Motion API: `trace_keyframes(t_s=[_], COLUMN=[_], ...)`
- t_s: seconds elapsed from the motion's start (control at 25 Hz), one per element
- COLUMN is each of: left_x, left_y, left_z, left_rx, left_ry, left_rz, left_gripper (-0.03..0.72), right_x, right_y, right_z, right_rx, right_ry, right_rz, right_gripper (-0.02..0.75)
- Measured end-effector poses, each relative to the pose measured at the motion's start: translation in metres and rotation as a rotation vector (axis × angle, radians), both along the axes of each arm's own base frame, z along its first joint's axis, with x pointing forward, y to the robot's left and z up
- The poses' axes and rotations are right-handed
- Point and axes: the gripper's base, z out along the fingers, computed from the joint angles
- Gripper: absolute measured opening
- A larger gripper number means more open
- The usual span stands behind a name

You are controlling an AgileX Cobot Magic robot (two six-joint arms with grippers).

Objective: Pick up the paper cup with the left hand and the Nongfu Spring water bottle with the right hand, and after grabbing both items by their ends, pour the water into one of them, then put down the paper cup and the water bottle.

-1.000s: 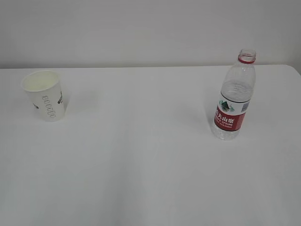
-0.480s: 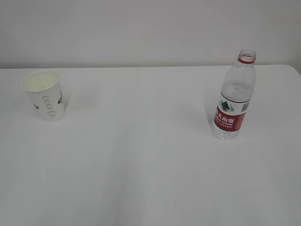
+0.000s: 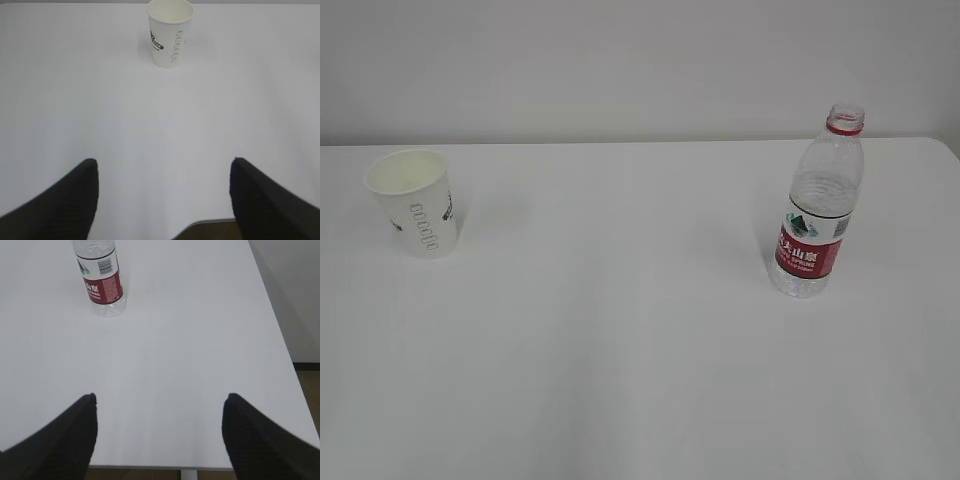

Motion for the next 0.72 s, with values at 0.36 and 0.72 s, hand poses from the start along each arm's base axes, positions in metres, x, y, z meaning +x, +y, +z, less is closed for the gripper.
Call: trace_keyframes(t_s=[0.36, 0.72], left_x=[0.0000, -0.0007], left_y=[0.0000, 0.0000], left_z=[0.0000, 0.0020], left_rx=[0.000, -0.001], left_ry=[0.000, -0.009], left_rz=[0.000, 0.000], left_gripper=[0.587, 0.587], right_x=[0.0000, -0.0027], right_y=[0.0000, 0.0000], right_z=[0.0000, 0.0078], right_rx=[0.000, 0.004], right_ry=[0.000, -0.034], right_rz=[0.000, 0.002], right_gripper=[0.590, 0.590])
